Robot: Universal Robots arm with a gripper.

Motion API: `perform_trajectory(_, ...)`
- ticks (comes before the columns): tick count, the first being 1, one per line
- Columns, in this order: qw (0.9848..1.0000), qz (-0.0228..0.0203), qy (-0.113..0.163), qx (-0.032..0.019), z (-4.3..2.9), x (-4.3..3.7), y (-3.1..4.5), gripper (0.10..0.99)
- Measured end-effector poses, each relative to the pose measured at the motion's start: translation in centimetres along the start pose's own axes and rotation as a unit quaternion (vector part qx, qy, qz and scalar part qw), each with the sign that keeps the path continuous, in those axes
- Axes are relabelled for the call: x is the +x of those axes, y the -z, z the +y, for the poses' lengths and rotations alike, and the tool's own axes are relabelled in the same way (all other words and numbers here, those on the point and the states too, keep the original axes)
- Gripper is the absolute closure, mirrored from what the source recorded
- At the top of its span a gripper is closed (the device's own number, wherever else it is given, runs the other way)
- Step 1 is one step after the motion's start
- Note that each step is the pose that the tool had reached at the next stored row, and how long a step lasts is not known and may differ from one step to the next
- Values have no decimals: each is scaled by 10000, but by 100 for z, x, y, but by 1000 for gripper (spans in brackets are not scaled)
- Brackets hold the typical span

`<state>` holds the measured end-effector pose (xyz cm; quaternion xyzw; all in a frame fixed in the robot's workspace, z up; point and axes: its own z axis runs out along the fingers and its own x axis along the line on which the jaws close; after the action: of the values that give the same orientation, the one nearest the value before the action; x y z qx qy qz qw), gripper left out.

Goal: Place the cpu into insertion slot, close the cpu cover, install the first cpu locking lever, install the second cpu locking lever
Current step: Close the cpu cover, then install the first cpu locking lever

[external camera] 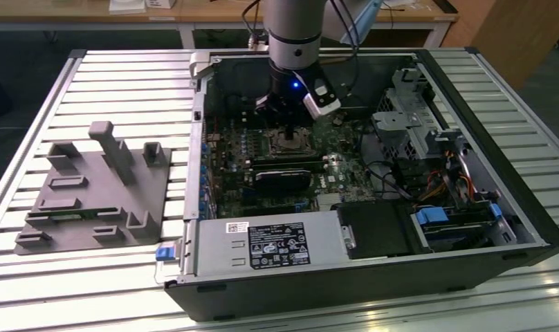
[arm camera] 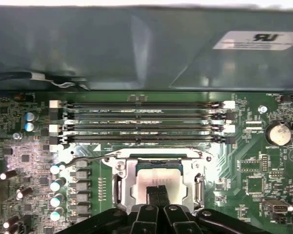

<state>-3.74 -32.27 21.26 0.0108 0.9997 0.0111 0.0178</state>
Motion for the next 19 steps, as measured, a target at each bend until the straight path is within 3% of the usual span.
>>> perform_trajectory(8,9996,-7,-287,40,1,-2,17,980)
perform_trajectory(9,9996,-8,-291,40,2,-2,29,980)
perform_trajectory(10,9995,-10,-304,40,4,-6,133,980)
perform_trajectory(11,9995,-11,-306,40,5,-7,162,980)
perform_trajectory(19,9995,-14,-309,40,6,-7,191,980)
